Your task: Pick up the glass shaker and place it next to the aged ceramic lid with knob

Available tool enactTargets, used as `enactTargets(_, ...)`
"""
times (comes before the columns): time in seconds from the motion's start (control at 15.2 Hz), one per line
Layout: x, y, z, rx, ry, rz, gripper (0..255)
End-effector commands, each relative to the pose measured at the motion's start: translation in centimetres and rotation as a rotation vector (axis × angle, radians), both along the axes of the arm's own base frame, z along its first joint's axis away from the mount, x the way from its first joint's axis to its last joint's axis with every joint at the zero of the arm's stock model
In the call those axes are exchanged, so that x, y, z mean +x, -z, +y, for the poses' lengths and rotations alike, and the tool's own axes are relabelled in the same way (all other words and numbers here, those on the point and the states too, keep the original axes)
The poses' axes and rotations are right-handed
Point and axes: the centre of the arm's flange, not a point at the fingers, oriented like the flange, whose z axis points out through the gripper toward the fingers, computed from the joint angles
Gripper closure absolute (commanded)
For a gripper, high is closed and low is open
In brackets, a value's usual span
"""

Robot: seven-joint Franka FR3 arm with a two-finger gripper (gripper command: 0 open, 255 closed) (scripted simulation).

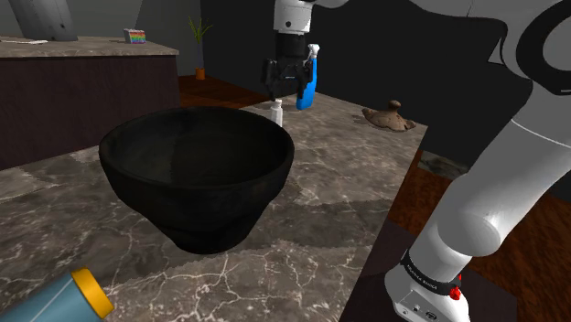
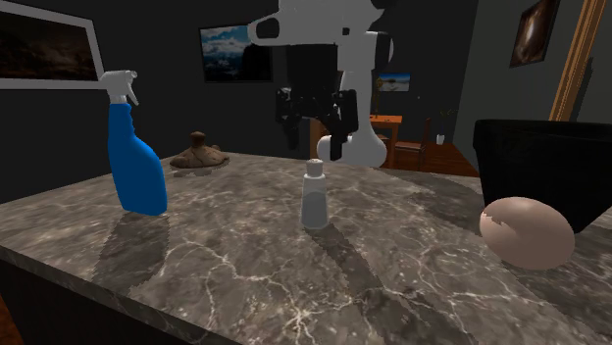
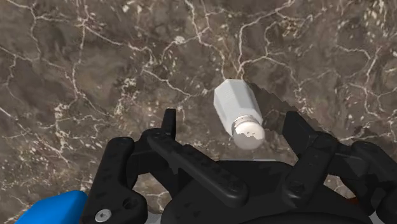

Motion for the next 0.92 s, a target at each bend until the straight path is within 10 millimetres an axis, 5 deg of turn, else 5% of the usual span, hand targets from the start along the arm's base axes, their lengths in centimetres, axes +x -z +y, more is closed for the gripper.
enactTargets(0.0,2.6,0.0,1.4,-0.008,0.012,0.017,0)
enactTargets(0.53,2.7,4.0,1.6,-0.01,0.013,0.02,0)
enactTargets(0.86,2.7,4.0,1.6,-0.01,0.013,0.02,0)
